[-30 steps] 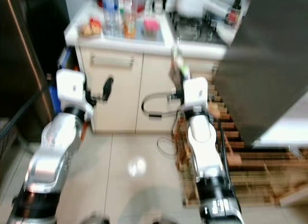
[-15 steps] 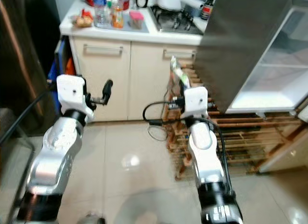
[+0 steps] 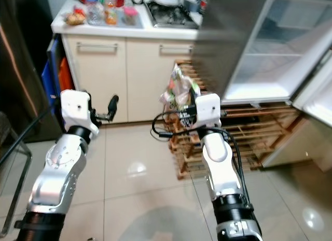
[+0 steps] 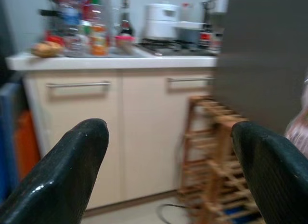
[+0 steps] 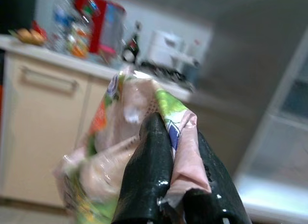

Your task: Restocking fridge

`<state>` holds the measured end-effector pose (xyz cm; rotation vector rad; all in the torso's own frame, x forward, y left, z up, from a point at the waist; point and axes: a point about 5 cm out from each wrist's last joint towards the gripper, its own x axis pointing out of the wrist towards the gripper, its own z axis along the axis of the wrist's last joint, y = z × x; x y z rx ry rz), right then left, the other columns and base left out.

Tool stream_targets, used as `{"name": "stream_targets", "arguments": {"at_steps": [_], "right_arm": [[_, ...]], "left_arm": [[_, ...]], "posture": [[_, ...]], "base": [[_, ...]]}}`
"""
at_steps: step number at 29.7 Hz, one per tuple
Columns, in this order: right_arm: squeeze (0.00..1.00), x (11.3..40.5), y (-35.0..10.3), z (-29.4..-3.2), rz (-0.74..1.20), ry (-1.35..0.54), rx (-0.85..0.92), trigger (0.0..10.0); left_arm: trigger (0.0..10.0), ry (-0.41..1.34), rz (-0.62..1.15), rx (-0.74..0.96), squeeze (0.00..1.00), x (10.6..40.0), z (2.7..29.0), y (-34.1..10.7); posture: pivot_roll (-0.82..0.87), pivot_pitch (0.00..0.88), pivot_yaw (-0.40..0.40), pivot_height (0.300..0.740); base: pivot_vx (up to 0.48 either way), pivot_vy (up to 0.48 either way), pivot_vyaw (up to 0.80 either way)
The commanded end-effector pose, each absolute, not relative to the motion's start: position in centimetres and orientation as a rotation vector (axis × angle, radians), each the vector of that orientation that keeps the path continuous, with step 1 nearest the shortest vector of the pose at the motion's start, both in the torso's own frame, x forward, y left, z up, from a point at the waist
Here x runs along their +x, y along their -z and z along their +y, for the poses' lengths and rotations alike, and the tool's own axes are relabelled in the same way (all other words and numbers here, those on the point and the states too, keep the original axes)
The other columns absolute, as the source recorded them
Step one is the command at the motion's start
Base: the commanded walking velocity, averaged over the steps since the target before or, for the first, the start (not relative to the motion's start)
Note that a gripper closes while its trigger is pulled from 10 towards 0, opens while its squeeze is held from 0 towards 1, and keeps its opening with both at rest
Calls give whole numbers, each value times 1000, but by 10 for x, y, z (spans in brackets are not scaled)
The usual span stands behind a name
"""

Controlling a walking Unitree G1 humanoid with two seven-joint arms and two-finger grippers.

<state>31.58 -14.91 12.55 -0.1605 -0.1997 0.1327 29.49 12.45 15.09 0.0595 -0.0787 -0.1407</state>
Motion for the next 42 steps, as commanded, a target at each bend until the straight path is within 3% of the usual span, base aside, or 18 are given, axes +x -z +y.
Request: {"name": "stream_targets", "arguments": {"at_steps": [1, 14, 23, 33, 42], "right_arm": [[235, 318, -133, -146, -229, -131, -141, 0], [239, 307, -118, -163, -180, -101, -173, 0], [239, 282, -100, -184, -126, -61, -202, 0], [247, 271, -96, -190, -114, -41, -212, 0], [243, 283, -93, -180, -105, -86, -203, 0]], "left_arm": [[10000, 116, -82, 79, 0, 296, 131, -151], [10000, 57, -47, 102, 0, 300, 136, -138], [10000, 29, -58, 69, 0, 301, 143, -135], [10000, 5, -32, 0, 0, 307, 142, -130], [10000, 3, -27, 30, 0, 307, 145, -128]], "posture": [[-45, 0, -77, 740], [-64, 0, -77, 740], [-101, 0, -60, 740], [-136, 0, -44, 740], [-101, 0, -35, 740]], "base": [[0, -469, 0], [0, -461, 0], [0, 0, 0], [480, 0, 0], [478, 0, 0]]}}
